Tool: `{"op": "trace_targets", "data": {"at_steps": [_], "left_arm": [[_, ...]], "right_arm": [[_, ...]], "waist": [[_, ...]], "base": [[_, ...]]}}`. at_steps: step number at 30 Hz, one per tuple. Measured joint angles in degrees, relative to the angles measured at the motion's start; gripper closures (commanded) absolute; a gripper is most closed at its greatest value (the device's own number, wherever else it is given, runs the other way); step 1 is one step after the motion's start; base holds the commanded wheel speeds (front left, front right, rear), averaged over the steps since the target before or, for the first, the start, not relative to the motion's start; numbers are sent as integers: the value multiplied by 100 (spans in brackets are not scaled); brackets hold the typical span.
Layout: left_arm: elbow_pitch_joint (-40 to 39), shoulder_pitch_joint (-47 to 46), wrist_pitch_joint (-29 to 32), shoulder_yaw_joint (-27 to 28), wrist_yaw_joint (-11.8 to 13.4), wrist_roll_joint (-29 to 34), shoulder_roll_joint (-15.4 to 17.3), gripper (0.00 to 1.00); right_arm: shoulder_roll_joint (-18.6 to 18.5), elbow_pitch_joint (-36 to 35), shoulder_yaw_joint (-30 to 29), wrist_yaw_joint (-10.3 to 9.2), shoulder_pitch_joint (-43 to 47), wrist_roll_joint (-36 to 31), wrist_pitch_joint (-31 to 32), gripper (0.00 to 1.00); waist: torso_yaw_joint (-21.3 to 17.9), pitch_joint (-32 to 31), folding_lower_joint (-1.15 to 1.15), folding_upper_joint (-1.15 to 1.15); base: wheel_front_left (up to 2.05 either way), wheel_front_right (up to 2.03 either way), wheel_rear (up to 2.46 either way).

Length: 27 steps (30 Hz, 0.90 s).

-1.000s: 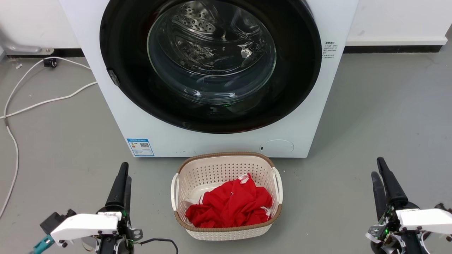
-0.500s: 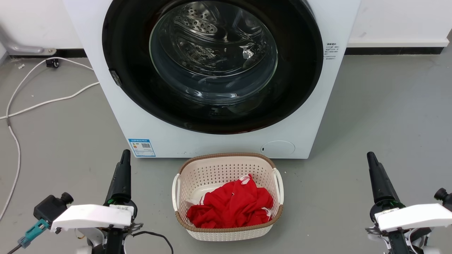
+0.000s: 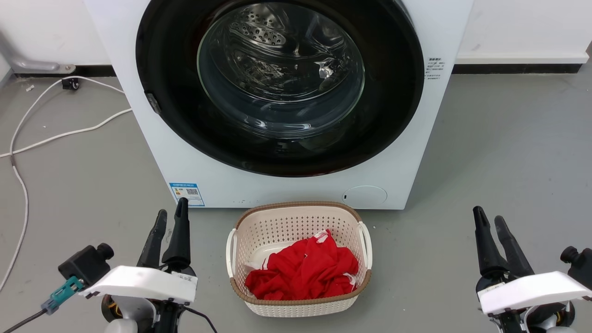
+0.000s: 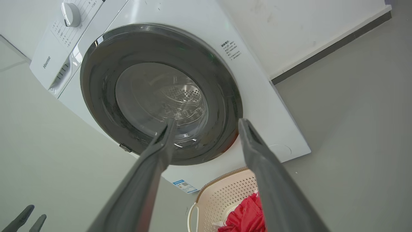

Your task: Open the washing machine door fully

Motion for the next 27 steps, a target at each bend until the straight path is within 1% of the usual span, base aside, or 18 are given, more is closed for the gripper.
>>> {"op": "trace_targets", "data": {"at_steps": [4, 13, 27], "left_arm": [[52, -16, -69, -83, 3, 413, 47, 0], [154, -49, -229, -281, 96, 1174, 129, 0], [286, -166, -449, -505, 286, 2105, 231, 0]], "right_arm": [[1, -59, -30, 0, 46, -364, -34, 0], [2, -153, -40, 0, 88, -1105, -85, 0], [5, -264, 13, 1, 198, -2045, -177, 0]], "waist": [[3, -9, 0, 0], [9, -23, 0, 0], [3, -18, 0, 0]], "base": [[0, 0, 0], [0, 0, 0], [0, 0, 0]]}}
